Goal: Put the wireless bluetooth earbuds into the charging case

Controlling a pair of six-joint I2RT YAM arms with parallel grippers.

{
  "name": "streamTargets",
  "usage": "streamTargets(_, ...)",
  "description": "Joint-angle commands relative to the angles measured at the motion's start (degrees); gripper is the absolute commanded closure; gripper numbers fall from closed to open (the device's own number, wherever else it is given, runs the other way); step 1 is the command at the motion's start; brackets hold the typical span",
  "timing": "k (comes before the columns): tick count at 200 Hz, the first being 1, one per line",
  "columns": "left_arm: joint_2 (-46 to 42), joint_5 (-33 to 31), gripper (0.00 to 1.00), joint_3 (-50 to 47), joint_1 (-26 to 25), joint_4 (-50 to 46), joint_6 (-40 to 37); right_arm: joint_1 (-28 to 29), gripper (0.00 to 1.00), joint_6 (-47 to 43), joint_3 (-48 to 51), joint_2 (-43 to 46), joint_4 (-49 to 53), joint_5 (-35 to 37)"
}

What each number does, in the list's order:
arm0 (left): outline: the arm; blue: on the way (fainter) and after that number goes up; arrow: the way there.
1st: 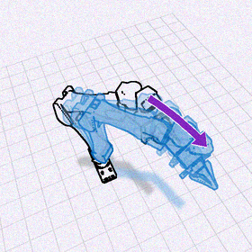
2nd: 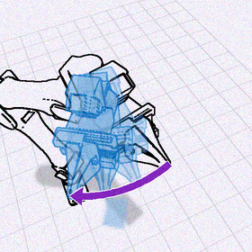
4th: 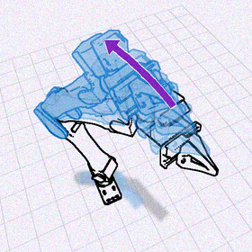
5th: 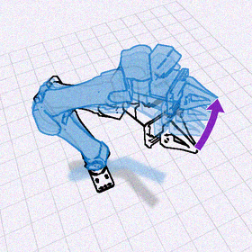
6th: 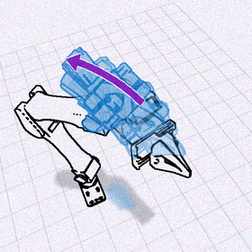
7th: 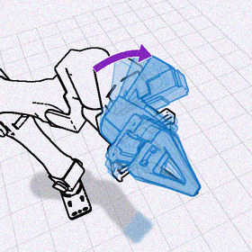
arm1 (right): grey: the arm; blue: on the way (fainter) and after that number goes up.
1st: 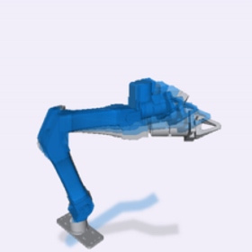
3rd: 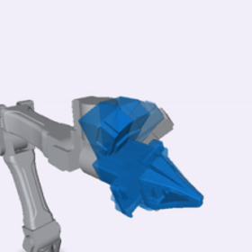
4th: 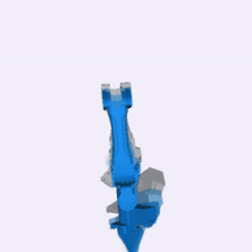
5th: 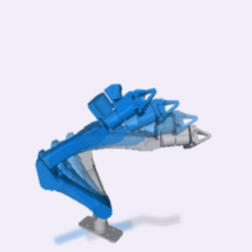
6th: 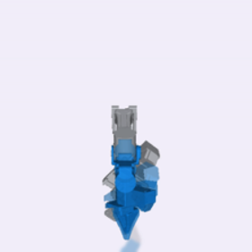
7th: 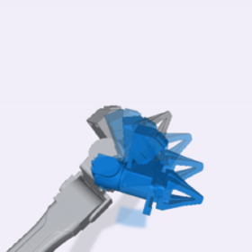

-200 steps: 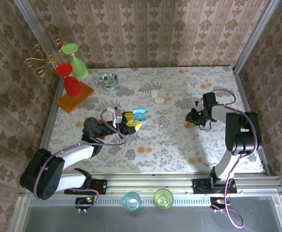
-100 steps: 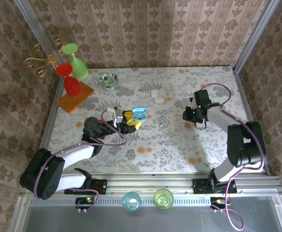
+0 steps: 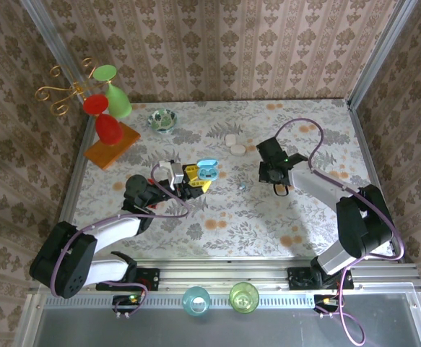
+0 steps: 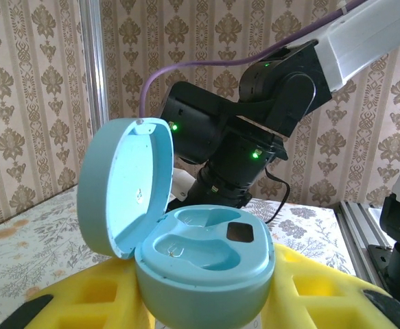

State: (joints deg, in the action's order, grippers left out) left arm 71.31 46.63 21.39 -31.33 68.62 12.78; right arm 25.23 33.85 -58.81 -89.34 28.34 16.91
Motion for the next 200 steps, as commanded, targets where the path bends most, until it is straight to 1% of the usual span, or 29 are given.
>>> streamTargets(1, 0.3, 0.0, 0.67, 0.4, 0.6, 0.6, -1.3, 1.9, 0.92, 6.1, -1.7, 1.0, 2.2, 7.9)
streamTargets(12, 0.6, 0.2, 0.67, 0.7, 0.6, 0.6, -1.3, 2.4, 0.92, 7.4, -1.7, 1.2, 3.6, 8.7)
streamTargets(49, 2.0, 0.2, 0.67, 1.1, 0.7, 1.1, -1.9, 4.1, 0.93, 10.7, -2.1, 1.8, 4.9, 8.3)
streamTargets(84, 5.2, -0.6, 0.68, 1.7, 1.3, 3.6, -2.3, 6.1, 0.92, 12.5, -2.1, 5.0, 6.0, 6.8)
streamTargets(116, 8.1, -2.7, 0.68, 2.7, 1.3, 4.2, -5.2, 9.6, 0.93, 10.2, -3.2, 9.2, 5.2, 3.2)
streamTargets(124, 8.7, -3.7, 0.68, 2.9, 1.3, 4.3, -6.2, 10.6, 0.93, 9.5, -3.5, 11.6, 4.5, 2.3)
streamTargets(143, 9.7, -6.4, 0.68, 3.2, 1.3, 4.3, -8.3, 13.4, 0.92, 7.7, -4.6, 13.8, 2.8, 0.6)
streamTargets(161, 10.6, -9.3, 0.68, 3.2, 1.3, 4.3, -10.6, 16.8, 0.92, 5.2, -7.5, 13.9, 2.8, 0.9)
streamTargets(171, 11.0, -9.4, 0.69, 3.1, 1.2, 4.4, -11.7, 18.7, 0.92, 3.6, -9.1, 13.7, 0.8, 1.2)
streamTargets(173, 11.0, -10.8, 0.68, 3.1, 1.2, 4.4, -12.0, 19.1, 0.93, 3.4, -9.3, 13.6, 0.6, 1.2)
streamTargets(177, 11.2, -11.5, 0.68, 3.0, 1.2, 4.5, -12.4, 19.7, 0.93, 2.8, -9.8, 13.4, 0.2, 1.2)
streamTargets(200, 11.6, -12.2, 0.69, 2.7, 1.0, 4.7, -13.8, 23.0, 0.93, -0.2, -12.8, 11.9, -3.4, 0.0)
